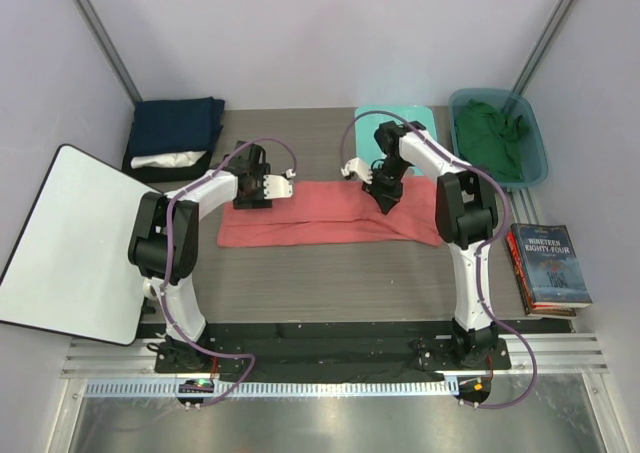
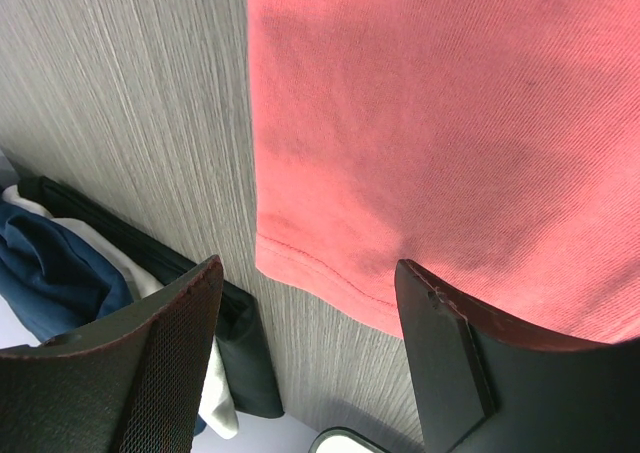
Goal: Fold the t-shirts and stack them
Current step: Fold the tshirt
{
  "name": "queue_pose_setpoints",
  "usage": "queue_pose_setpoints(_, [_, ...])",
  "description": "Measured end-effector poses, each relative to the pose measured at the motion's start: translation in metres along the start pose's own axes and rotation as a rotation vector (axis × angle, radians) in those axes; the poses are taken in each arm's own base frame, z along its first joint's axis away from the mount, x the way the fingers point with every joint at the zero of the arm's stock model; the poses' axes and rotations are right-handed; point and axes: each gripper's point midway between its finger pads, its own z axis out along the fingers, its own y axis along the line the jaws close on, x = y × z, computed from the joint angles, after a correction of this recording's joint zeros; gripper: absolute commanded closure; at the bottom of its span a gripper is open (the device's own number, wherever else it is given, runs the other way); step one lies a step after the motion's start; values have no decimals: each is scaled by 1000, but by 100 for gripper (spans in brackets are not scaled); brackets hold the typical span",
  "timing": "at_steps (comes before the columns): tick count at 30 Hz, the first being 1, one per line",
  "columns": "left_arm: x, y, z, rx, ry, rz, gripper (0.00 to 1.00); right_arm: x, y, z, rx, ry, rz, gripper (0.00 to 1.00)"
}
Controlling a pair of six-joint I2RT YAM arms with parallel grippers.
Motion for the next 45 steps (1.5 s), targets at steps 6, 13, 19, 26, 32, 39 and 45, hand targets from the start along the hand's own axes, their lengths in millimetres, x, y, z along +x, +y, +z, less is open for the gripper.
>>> queue_pose_setpoints(6, [0, -1, 0, 2, -3, 0, 30, -6, 34, -17, -42, 24, -43, 99])
queue_pose_setpoints(13, [-5, -2, 0, 5, -12, 8, 30, -17, 65, -35, -55, 28, -99, 84])
queue_pose_setpoints(19, [-8, -2, 0, 6, -16, 13, 30, -12, 96, -22, -120, 79, -137, 61])
queue_pose_setpoints(26, [-9, -3, 0, 7, -18, 14, 30, -10, 104, -19, -122, 106, -133, 60])
queue_pose_setpoints(32, [-8, 0, 1, -2, -15, 33, 30, 9, 43, -36, 115, 92, 43, 60])
queue_pose_setpoints(39, [-9, 4, 10, -21, -16, 80, 31, 65, -50, -67, 368, 29, 395, 60])
queue_pose_setpoints(45, [-7, 1, 20, -17, -10, 156, 31, 88, -61, -64, 393, 42, 499, 59])
